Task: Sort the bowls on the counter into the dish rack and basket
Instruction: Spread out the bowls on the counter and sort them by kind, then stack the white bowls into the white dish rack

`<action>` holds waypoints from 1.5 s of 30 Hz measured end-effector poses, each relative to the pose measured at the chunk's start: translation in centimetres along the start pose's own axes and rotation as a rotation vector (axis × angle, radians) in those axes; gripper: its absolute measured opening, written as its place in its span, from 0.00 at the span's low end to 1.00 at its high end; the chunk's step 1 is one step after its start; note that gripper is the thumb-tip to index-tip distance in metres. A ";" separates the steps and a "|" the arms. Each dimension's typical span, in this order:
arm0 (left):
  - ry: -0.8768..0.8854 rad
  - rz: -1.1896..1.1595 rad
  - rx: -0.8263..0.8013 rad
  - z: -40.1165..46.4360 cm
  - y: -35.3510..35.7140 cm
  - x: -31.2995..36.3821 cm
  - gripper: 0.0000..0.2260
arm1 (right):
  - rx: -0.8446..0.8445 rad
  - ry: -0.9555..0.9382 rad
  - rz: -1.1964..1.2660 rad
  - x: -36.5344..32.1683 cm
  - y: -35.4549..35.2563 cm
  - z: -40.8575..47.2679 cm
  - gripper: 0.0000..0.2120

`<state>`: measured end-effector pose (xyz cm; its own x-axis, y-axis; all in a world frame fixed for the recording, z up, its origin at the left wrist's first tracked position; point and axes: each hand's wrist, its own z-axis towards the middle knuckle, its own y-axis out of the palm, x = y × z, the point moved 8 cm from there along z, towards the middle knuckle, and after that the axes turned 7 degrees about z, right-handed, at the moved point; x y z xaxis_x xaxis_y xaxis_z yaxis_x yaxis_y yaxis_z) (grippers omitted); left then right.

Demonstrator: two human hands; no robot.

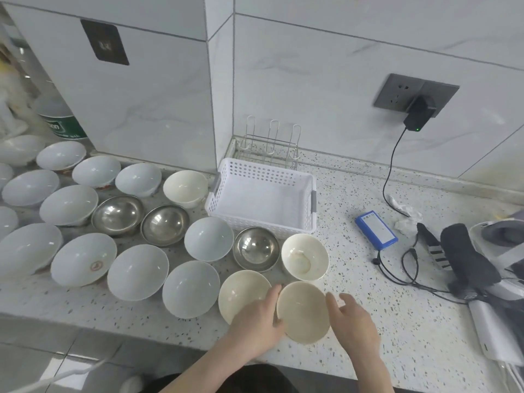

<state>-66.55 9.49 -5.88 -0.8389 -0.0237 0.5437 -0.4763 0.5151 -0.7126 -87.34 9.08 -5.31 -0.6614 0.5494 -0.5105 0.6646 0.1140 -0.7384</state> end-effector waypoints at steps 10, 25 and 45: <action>-0.097 -0.534 0.398 -6.7 -13.3 -16.3 0.04 | 0.020 -0.269 0.039 -16.4 6.9 -3.2 0.12; -0.428 -0.731 0.720 -26.6 -27.2 -50.2 0.09 | -0.577 -0.508 0.317 -43.4 38.4 -25.0 0.07; -0.721 -1.165 0.753 -25.3 -41.2 -77.2 0.13 | -0.992 0.284 0.776 -62.3 63.6 -29.5 0.10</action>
<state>24.48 11.72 -7.25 0.2327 -0.5929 0.7709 -0.7610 -0.6046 -0.2353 6.43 6.52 -7.47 0.0268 0.8901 -0.4550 0.8932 0.1830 0.4107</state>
